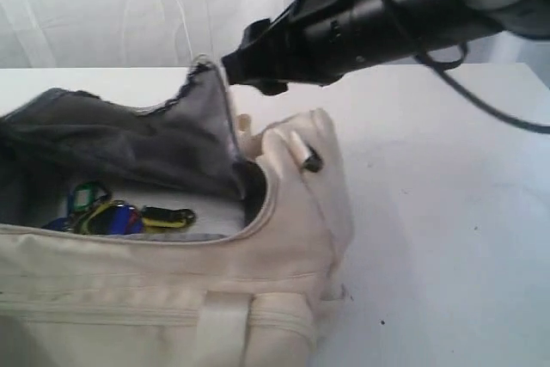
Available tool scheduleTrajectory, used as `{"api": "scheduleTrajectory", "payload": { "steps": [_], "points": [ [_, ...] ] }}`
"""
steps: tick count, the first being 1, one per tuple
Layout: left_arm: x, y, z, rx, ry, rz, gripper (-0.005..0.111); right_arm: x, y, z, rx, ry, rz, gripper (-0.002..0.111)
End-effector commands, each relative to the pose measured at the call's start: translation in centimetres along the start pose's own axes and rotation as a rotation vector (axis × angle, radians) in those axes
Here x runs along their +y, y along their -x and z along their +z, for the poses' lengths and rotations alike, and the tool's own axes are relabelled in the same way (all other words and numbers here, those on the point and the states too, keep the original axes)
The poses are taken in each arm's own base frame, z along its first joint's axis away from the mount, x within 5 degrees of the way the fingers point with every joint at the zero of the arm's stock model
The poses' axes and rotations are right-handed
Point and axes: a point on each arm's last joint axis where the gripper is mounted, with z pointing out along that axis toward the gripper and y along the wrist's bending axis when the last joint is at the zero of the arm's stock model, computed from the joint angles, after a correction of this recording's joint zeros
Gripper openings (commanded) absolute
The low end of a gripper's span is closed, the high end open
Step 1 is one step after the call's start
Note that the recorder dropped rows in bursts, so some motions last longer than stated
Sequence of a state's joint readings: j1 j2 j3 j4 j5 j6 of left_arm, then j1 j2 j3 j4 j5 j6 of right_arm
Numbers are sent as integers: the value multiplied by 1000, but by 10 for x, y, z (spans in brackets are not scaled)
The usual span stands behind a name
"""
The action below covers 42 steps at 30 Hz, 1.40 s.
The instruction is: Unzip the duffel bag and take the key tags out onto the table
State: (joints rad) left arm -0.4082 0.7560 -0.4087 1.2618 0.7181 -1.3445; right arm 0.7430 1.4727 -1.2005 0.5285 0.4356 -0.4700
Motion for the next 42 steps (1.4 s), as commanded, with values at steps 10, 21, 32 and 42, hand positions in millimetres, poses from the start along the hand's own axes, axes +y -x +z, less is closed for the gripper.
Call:
{"api": "scheduleTrajectory", "payload": {
  "steps": [10, 21, 32, 42],
  "points": [
    [-6, 8, -7, -97, -139, 7, 0, 67, 5, 58, -54, 130, -168, 56],
    [-14, 8, -9, -95, -241, -37, 0, 70, -19, 84, 133, 199, -169, 56],
    [-9, 6, -7, -70, -175, -31, 39, 85, -43, 104, 238, 264, -262, 57],
    [6, 30, -30, -149, -235, -114, 77, 102, -49, 118, 162, 253, -406, 60]
  ]
}}
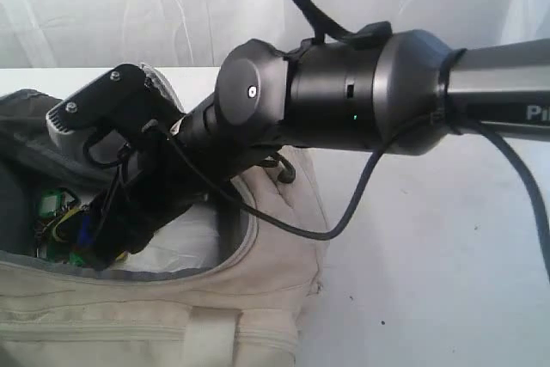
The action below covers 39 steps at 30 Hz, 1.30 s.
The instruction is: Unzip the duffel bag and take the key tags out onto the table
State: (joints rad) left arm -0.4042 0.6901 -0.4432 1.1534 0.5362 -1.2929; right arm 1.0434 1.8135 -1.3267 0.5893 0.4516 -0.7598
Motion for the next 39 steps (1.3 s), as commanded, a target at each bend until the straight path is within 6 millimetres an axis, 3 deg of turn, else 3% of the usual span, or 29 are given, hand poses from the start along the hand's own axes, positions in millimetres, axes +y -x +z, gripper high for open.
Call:
{"api": "scheduleTrajectory", "payload": {
  "steps": [1, 7, 13, 18, 25, 32, 39],
  "points": [
    [11, 26, -25, -108, -46, -3, 76, -3, 4, 9, -66, -72, -42, 60],
    [29, 42, -70, -168, -170, -9, 73, -10, -1, 25, -83, -121, -32, 60],
    [32, 24, -98, -103, -361, -24, 73, 2, -13, 51, -32, -88, -51, 60],
    [34, 11, -113, -88, -469, -2, 73, 27, -5, 58, -76, -86, -163, 60],
    [44, -8, -126, -52, -487, 14, 73, 26, 1, 80, -156, -161, -153, 63],
    [51, -21, -135, -36, -503, -8, 73, 23, -6, 107, -141, -155, -53, 63],
    [51, -29, -138, 23, -534, -11, 73, 15, -13, 119, -124, -158, 37, 61]
  ]
}}
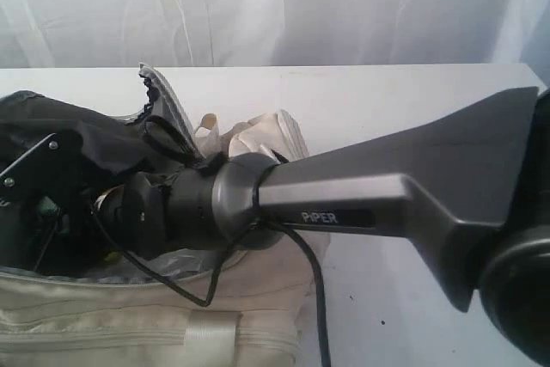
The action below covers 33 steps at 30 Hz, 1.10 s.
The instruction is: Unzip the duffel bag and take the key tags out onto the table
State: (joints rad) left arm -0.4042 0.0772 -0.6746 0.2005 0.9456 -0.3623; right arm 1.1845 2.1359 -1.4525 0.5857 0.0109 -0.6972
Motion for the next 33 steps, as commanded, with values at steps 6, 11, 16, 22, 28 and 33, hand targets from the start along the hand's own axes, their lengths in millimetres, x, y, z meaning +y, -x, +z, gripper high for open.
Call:
{"api": "scheduleTrajectory", "payload": {
  "steps": [6, 11, 16, 22, 28, 33],
  "points": [
    [-1, -4, -3, 37, -17, -12, 73, -6, -15, 11, 55, 5, 44, 43],
    [-1, -4, -3, 37, -17, -12, 73, -14, -17, 10, 75, 7, 63, 22],
    [-1, -4, -3, 37, -17, -12, 73, -24, -2, -2, 19, -26, 76, 0],
    [-1, -4, -3, 36, -15, -12, 73, -38, 21, -26, -52, -53, 94, 0],
    [-1, -4, -3, 35, -8, -7, 73, -45, 54, -64, -145, -65, 94, 0],
    [0, -4, -3, 35, -4, -6, 73, -54, 81, -103, -227, -80, 86, 0]
  ]
}}
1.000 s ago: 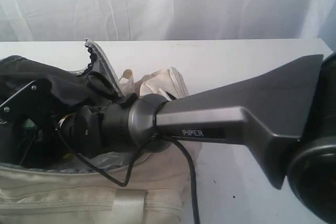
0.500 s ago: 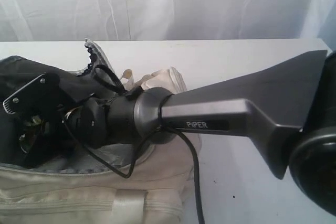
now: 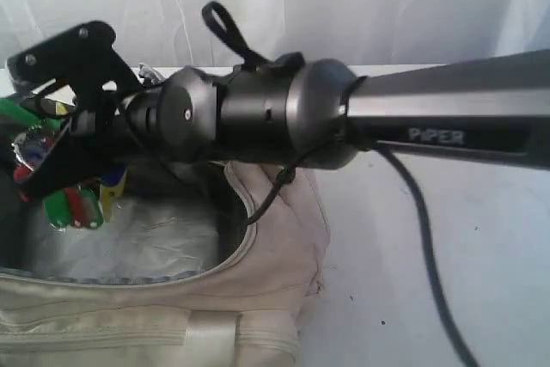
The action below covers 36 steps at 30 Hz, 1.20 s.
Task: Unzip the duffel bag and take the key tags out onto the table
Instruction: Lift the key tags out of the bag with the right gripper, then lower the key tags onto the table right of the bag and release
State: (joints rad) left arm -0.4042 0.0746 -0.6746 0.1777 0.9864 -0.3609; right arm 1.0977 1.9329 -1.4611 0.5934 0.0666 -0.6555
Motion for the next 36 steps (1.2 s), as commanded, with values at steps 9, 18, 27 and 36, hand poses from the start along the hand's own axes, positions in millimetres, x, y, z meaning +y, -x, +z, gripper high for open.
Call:
{"api": "scheduleTrajectory", "payload": {
  "steps": [9, 18, 27, 36],
  "points": [
    [1, 0, -3, -4, 11, 12, 73, -54, 49, -85, -41, -52, -35, 0],
    [1, 0, -3, -4, 9, 52, 73, -85, 51, -147, 90, -85, -122, 0],
    [1, -1, -3, 0, 10, 54, 73, -124, 39, -211, 219, -216, -140, 0],
    [1, -1, -3, 0, 10, 73, 73, -146, -23, -240, 351, -308, -11, 0]
  ]
}}
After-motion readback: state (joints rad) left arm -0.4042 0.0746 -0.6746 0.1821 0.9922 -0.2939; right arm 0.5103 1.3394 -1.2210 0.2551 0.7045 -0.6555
